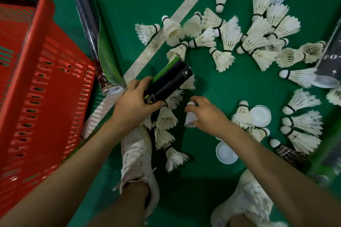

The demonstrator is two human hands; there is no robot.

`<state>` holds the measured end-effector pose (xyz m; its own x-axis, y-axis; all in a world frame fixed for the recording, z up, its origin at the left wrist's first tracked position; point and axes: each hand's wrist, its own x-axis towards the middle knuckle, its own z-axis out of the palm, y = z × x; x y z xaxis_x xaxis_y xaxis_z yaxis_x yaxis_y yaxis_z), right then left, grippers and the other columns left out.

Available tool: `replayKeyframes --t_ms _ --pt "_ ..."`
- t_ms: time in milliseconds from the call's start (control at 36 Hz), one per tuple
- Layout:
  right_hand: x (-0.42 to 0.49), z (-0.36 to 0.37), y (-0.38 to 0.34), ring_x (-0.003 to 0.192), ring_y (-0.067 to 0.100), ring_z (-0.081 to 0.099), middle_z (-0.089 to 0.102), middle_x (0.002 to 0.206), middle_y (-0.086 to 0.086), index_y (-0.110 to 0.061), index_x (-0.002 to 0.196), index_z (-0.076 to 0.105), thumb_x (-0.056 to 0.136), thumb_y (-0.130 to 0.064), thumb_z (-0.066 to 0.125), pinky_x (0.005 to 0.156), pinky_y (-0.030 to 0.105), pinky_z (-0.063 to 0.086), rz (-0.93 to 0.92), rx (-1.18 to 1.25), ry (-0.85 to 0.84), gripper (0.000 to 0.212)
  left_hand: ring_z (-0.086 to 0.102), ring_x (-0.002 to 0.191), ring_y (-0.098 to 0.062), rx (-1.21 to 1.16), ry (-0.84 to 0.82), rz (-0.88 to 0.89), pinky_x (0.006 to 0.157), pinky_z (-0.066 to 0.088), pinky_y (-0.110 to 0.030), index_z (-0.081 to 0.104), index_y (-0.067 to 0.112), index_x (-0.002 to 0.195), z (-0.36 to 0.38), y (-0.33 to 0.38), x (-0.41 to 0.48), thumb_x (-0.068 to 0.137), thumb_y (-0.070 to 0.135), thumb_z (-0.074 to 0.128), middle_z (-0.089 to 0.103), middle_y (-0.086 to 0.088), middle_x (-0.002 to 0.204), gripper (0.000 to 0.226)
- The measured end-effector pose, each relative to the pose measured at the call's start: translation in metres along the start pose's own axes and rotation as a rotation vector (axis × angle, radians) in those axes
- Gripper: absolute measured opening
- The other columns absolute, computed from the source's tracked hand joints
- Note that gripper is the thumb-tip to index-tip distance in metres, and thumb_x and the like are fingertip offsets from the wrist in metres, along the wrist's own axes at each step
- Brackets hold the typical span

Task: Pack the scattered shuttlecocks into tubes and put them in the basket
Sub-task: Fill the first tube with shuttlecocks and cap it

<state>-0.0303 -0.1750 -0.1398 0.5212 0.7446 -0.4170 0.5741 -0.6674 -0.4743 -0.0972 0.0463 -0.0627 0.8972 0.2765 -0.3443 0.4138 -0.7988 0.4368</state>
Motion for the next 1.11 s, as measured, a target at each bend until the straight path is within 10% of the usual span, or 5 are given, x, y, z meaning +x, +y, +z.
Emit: replayKeyframes --t_ms 472,833,1111 --pt "-0.019 -0.077 0.054 0.098 0.016 0.060 0.058 0.108 0.001 -0.015 0.107 0.050 0.099 -0.007 0.042 0.078 0.028 0.057 0.644 1.352 0.882 0.014 0.057 0.105 -0.021 0.037 -0.107 0.130 0.084 0.051 -0.040 0.032 0.031 0.145 0.029 0.040 -0.003 0.080 0.054 0.068 0.042 0.003 0.131 0.078" --pt "-0.024 -0.090 0.054 0.081 0.015 0.052 0.058 0.080 0.002 -0.016 0.082 0.056 0.097 -0.014 0.038 0.072 0.028 0.044 0.613 1.371 0.466 0.023 0.058 0.103 -0.023 0.049 -0.116 0.234 0.082 0.053 -0.044 0.032 0.034 0.145 0.043 0.065 -0.002 0.079 0.055 0.068 0.043 0.005 0.131 0.078" --pt "-0.030 -0.091 0.040 0.122 0.000 0.050 0.058 0.128 -0.015 -0.035 0.125 0.058 0.095 -0.059 0.015 0.111 0.032 0.031 0.325 1.173 0.528 0.057 0.059 0.101 -0.023 0.007 -0.097 0.234 0.078 0.054 -0.044 0.034 0.033 0.145 0.041 0.071 -0.003 0.073 0.066 0.059 0.045 0.005 0.130 0.083"
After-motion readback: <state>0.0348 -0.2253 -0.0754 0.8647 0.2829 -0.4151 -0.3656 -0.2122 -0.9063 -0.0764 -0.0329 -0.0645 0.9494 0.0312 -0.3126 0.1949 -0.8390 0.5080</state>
